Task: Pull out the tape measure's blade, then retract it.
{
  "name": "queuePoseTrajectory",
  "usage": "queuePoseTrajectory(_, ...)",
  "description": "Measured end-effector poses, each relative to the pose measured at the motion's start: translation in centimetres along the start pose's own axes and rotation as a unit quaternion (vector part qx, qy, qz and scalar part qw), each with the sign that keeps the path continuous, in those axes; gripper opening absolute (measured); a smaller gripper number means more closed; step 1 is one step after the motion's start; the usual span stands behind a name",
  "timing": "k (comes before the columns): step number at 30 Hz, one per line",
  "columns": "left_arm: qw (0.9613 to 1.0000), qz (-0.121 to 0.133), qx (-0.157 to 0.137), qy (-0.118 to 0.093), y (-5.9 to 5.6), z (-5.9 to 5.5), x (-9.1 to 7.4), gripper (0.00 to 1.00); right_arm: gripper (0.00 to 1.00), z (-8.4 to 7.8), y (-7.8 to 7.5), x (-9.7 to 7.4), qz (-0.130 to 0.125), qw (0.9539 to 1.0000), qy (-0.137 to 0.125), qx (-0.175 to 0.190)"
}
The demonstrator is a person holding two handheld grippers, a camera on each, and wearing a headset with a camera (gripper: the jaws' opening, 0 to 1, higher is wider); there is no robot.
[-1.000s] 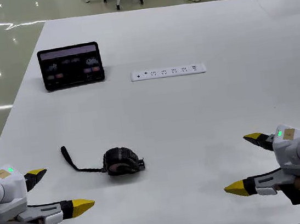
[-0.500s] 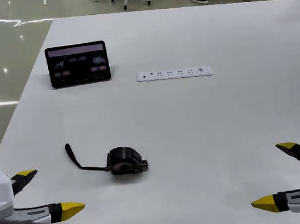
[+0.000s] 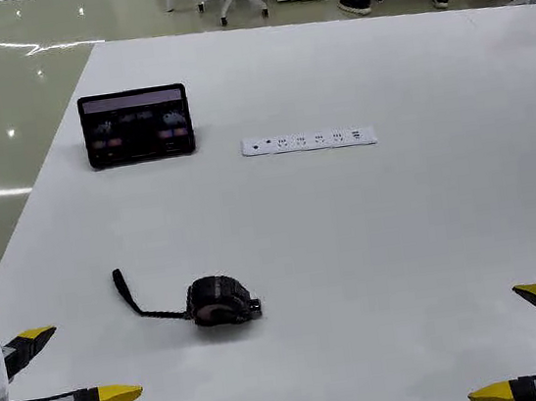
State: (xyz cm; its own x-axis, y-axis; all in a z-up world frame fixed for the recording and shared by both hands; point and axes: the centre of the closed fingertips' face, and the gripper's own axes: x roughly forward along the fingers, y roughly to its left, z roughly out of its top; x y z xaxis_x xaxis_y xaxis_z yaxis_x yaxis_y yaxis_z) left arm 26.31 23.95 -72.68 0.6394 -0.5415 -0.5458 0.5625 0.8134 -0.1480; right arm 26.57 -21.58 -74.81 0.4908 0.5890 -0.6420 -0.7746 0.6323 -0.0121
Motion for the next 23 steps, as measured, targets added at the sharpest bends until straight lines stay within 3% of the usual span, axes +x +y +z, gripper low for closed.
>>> queuePoseTrajectory(9, 1.0000, -0.003, -0.002, -0.002, -0.15, -0.05, -0.26, 1.00, 1.00, 0.69, -1.06, -0.05, -0.009, 1.0000, -0.001, -0.004)
queuePoseTrajectory(23, 1.0000, -0.001, -0.006, -0.005, 0.10, 0.22, -0.58, 1.00, 1.00, 0.62, -1.02, -0.16, -0.010, 0.9999, 0.002, -0.004)
